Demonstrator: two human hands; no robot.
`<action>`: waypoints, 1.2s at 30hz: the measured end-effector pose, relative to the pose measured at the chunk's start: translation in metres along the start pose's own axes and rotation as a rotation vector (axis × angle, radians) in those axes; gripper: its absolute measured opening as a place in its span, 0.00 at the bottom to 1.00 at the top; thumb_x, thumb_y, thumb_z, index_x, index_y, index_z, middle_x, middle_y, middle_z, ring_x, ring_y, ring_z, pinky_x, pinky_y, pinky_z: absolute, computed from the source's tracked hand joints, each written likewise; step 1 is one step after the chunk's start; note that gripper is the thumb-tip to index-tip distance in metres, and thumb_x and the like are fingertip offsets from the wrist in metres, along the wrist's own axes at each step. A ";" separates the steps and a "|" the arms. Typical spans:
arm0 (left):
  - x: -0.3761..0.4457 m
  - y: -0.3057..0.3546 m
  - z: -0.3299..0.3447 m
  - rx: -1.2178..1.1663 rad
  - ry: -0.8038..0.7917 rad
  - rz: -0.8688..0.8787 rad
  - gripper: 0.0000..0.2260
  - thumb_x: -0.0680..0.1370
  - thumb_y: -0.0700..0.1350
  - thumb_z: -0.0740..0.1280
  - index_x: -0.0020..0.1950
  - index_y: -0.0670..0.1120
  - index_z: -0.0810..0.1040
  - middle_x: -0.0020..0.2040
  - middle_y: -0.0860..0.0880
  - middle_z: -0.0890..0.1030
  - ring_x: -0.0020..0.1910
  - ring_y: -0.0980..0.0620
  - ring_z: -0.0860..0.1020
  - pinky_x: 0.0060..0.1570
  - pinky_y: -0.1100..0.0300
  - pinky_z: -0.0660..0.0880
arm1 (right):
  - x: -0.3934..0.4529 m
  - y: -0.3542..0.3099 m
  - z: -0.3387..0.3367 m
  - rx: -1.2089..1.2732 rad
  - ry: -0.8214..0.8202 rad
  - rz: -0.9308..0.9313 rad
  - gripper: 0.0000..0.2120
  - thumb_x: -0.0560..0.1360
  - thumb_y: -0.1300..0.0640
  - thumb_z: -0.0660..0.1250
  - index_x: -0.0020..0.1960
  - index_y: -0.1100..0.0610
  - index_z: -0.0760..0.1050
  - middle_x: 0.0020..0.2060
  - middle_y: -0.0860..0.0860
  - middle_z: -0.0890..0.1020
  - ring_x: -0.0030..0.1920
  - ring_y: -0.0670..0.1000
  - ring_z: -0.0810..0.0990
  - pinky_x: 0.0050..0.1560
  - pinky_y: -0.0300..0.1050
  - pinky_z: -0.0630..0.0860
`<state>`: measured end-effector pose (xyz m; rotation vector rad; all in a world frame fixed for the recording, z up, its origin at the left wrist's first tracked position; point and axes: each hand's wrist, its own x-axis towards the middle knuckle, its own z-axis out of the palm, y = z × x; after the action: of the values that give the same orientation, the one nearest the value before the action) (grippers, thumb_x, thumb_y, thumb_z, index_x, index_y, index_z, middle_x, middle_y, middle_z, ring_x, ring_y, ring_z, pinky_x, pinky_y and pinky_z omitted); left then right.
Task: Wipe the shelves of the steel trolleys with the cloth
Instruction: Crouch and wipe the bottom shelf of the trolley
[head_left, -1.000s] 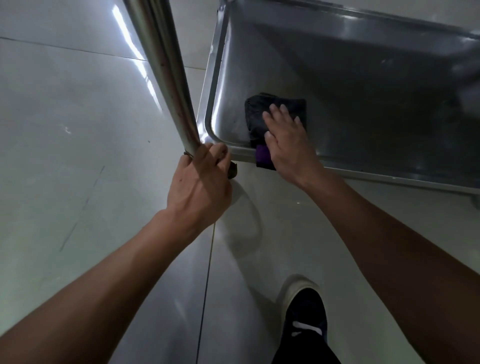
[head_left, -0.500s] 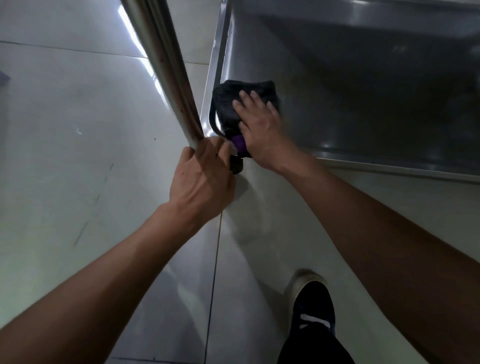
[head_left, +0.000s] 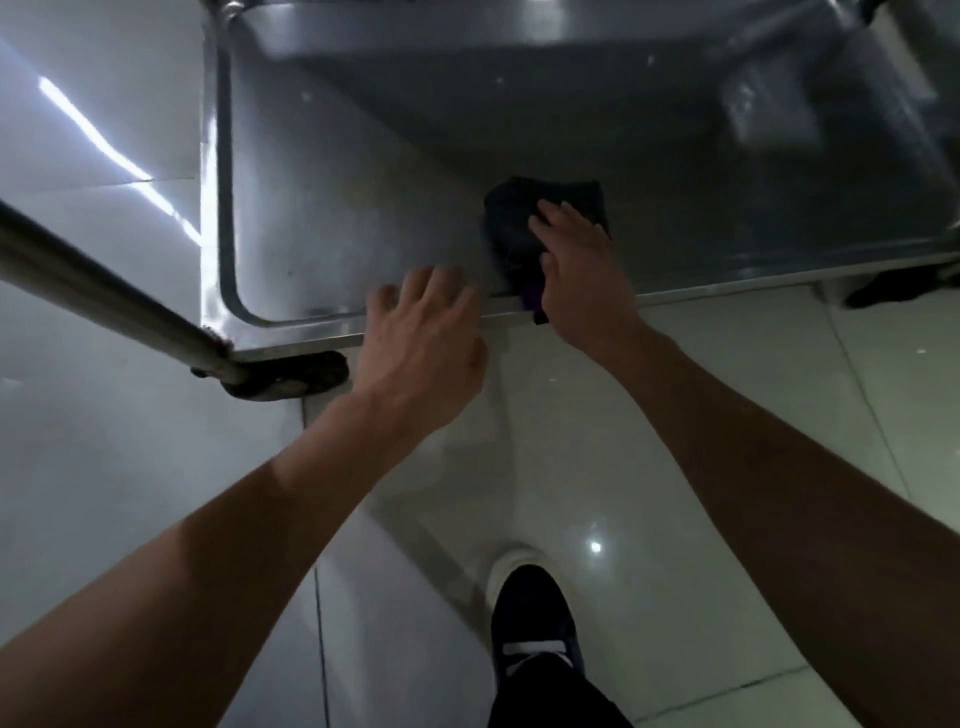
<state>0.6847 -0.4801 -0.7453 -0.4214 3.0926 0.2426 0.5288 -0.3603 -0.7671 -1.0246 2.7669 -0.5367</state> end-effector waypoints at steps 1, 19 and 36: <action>0.008 0.008 0.002 0.004 0.001 0.019 0.21 0.78 0.53 0.63 0.71 0.50 0.70 0.71 0.48 0.69 0.70 0.45 0.66 0.66 0.44 0.65 | -0.001 0.009 -0.004 0.002 0.010 0.018 0.23 0.83 0.63 0.55 0.77 0.56 0.64 0.79 0.49 0.61 0.80 0.50 0.54 0.79 0.50 0.49; 0.031 0.027 0.020 -0.071 0.005 0.023 0.22 0.76 0.55 0.65 0.70 0.54 0.73 0.68 0.51 0.72 0.67 0.46 0.69 0.64 0.41 0.67 | -0.002 0.091 -0.036 -0.010 0.147 0.210 0.22 0.84 0.59 0.54 0.78 0.54 0.63 0.79 0.48 0.61 0.80 0.48 0.54 0.78 0.51 0.51; -0.021 -0.088 -0.012 -0.078 0.008 -0.275 0.17 0.80 0.55 0.61 0.66 0.51 0.75 0.67 0.47 0.73 0.68 0.44 0.68 0.66 0.40 0.66 | 0.055 -0.076 0.043 -0.066 -0.064 -0.095 0.26 0.83 0.57 0.51 0.81 0.54 0.52 0.81 0.51 0.50 0.81 0.53 0.45 0.78 0.58 0.44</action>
<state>0.7284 -0.5604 -0.7465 -0.8412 2.9918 0.3555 0.5435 -0.4619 -0.7788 -1.1710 2.7075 -0.4184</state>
